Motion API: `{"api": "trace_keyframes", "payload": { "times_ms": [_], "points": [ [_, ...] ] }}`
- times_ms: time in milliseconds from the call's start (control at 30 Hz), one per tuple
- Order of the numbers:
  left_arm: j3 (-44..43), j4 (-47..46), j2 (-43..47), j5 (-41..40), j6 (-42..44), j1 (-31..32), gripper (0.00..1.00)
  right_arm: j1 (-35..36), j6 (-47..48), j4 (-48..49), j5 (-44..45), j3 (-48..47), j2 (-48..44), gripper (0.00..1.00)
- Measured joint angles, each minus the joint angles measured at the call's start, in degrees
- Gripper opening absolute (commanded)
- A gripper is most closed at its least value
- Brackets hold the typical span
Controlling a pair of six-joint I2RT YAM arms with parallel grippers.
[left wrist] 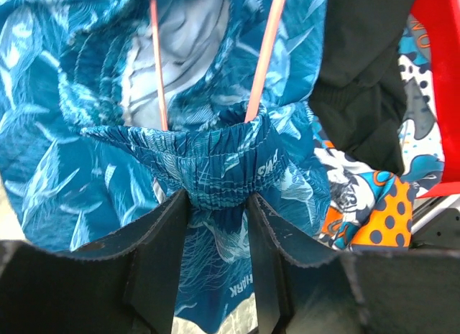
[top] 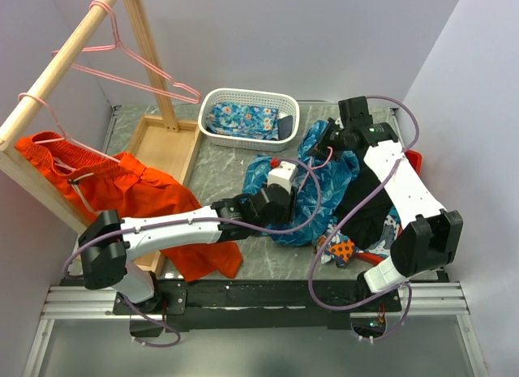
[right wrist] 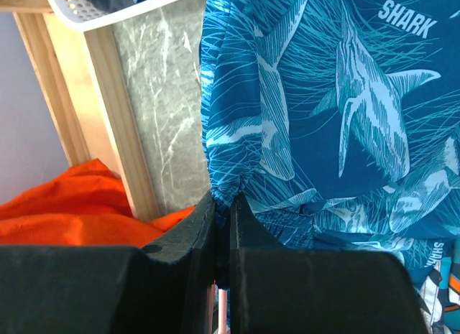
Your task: Place the shorts on the hanger
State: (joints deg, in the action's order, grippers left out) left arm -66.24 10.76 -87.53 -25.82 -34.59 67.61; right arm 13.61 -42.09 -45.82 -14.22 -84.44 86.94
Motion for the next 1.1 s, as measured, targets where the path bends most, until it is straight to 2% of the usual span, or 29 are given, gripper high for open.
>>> {"api": "trace_keyframes", "payload": {
  "times_ms": [167, 333, 433, 567, 700, 733, 800, 833, 867, 933, 967, 1100],
  "points": [
    [0.00, -2.95, -0.39, 4.15, 1.20, -1.07, 0.45, 0.37, 0.94, 0.09, -1.22, 0.00, -0.26, 0.00],
    [1.86, -8.20, -0.50, 9.64, 0.52, -1.99, 0.37, 0.68, 3.21, 0.11, -3.37, -1.05, -0.70, 0.00],
    [3.63, -11.21, -0.46, 12.59, -0.70, -2.78, 0.26, 1.01, 4.68, 0.33, -5.44, -1.40, -1.36, 0.00],
    [4.37, -13.81, -0.46, 16.13, -2.80, -3.54, 0.01, 1.11, 6.03, 1.11, -8.13, -1.44, -2.16, 0.00],
    [4.37, -16.26, -0.46, 18.99, -4.22, -3.56, 0.01, 1.18, 7.28, 1.68, -10.62, -1.81, -3.21, 0.00],
    [4.37, -16.83, -0.37, 19.54, -4.52, -3.56, 0.01, 1.25, 7.52, 1.68, -10.78, -1.99, -3.52, 0.03],
    [4.37, -17.55, -0.04, 20.44, -5.35, -3.63, 0.01, 1.44, 8.22, 1.22, -10.67, -2.86, -4.09, 0.17],
    [4.37, -17.84, 0.35, 20.70, -5.64, -3.67, 0.01, 1.57, 8.39, 1.07, -10.54, -3.32, -4.44, 0.28],
    [4.37, -18.12, 0.85, 21.05, -6.03, -3.67, 0.01, 1.68, 8.59, 0.92, -10.19, -3.80, -4.79, 0.46],
    [4.48, -19.12, 2.12, 21.51, -7.23, -3.67, 0.01, 1.92, 8.48, 1.11, -9.20, -4.15, -5.99, 0.59],
    [4.87, -19.91, 2.91, 21.59, -8.13, -3.67, 0.01, 1.95, 8.57, 1.25, -8.55, -4.15, -6.91, 0.72],
    [6.67, -21.75, 6.88, 21.75, -11.65, -3.69, 0.01, 2.01, 8.48, 1.53, -5.25, -4.96, -10.32, 0.91]
  ]
}}
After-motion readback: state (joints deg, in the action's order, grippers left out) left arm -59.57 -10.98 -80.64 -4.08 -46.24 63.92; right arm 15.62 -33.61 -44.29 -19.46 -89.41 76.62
